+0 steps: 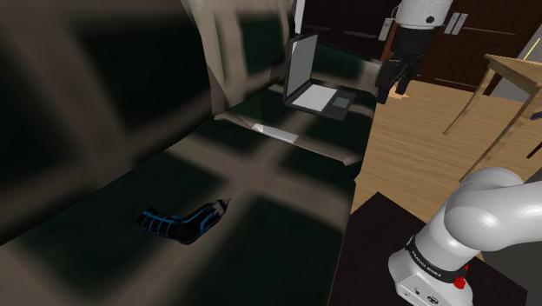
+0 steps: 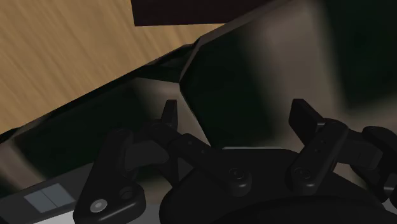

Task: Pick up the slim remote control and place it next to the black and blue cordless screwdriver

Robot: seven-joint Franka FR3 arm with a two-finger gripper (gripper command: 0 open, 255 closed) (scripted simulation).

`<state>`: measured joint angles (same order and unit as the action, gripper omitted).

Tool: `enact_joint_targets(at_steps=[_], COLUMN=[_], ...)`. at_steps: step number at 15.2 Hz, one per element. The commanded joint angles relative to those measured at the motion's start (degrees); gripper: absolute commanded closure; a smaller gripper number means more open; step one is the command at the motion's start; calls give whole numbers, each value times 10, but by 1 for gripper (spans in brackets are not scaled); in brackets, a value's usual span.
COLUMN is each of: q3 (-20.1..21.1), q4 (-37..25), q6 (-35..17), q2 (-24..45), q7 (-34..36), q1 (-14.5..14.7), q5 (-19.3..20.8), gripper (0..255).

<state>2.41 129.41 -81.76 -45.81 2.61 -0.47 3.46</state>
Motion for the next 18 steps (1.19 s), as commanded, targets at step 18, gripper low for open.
enact_joint_targets(at_steps=[18], q3=[-48], q4=[-52], q6=[-262], q2=[305], q7=[-121], q1=[22], q5=[3], gripper=[0])
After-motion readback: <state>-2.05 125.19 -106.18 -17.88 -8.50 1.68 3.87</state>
